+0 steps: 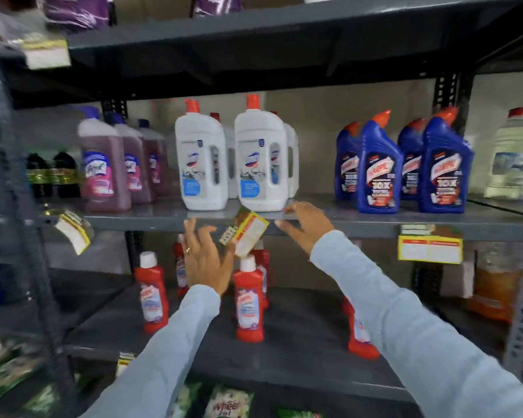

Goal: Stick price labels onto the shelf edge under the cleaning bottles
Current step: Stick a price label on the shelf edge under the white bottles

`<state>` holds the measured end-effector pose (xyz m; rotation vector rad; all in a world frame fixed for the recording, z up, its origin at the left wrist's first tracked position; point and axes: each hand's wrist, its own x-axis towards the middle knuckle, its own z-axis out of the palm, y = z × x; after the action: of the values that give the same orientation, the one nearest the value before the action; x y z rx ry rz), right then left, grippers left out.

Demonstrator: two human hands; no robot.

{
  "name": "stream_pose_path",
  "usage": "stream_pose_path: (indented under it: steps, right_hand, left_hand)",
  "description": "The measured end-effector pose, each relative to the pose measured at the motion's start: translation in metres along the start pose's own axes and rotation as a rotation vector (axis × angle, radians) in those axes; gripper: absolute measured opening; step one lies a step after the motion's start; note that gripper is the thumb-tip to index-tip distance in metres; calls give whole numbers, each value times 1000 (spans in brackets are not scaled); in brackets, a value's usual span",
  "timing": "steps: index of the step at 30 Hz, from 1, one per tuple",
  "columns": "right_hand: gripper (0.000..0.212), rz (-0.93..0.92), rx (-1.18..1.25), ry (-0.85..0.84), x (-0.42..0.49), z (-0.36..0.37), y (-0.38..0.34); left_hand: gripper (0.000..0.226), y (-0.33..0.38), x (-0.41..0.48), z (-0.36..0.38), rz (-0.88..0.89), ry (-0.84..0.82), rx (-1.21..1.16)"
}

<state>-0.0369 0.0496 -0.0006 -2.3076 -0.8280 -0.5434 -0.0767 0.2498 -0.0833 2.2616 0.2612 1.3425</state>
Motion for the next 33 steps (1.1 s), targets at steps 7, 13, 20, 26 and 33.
stream_pose_path:
  steps: [7, 13, 20, 26, 33]
  right_hand:
    - [41, 66, -397, -176, 61, 40, -44]
    - [37, 33, -680, -207, 69, 25, -39]
    - [35, 15, -754, -270, 77, 59, -78]
    - [16, 162, -370, -208, 54, 49, -52]
    - [20, 114, -371, 61, 31, 84, -26]
  left_hand:
    - [46, -30, 47, -5, 145, -254, 176]
    - [28, 10, 42, 4, 95, -285, 26]
    - [21, -39, 65, -14, 77, -352, -89]
    - [14, -50, 56, -19, 302, -363, -19]
    - [24, -47, 54, -14, 363, -361, 184]
